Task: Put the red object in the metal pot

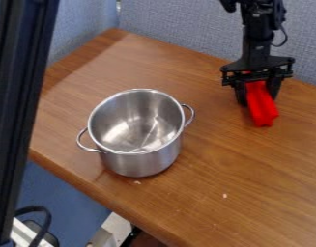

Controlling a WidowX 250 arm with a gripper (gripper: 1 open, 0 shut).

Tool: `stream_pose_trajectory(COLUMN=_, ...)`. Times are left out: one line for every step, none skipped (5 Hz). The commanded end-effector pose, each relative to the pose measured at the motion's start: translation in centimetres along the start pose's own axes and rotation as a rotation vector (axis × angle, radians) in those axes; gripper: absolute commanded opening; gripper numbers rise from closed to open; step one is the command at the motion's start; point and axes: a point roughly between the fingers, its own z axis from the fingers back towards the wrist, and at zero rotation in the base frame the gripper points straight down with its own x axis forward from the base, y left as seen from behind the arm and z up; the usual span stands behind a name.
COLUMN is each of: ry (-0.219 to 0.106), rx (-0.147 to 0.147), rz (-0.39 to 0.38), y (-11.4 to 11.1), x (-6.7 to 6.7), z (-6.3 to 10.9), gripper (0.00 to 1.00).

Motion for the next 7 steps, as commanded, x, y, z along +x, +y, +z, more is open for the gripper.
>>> stream_pose_trajectory(ry=-0.013, rx=0.014, rz=0.045, y=0.8, x=1.3, z=-0.3, gripper=0.0)
stream_pose_trajectory(ry=-0.024, rx=0.02, rz=0.069, y=0.6, x=1.9, z=-0.5, gripper=0.0)
stream_pose_trajectory(ry=-0.038, rx=0.03, rz=0.092, y=0.7, x=1.1, z=0.3, gripper=0.0)
stream_pose_trajectory(ry=-0.044, rx=0.034, rz=0.054, y=0.9, x=0.8, z=0.4, gripper=0.0)
stream_pose_trajectory(ry=-0.048, rx=0.037, rz=0.016, y=1.1, x=0.5, z=0.6, gripper=0.0)
stream_pose_trajectory(ry=-0.053, rx=0.039, rz=0.015, y=0.8, x=0.4, z=0.8, gripper=0.0)
stream_pose_trajectory(ry=-0.058, rx=0.041, rz=0.015, y=0.6, x=0.3, z=1.1, gripper=0.0)
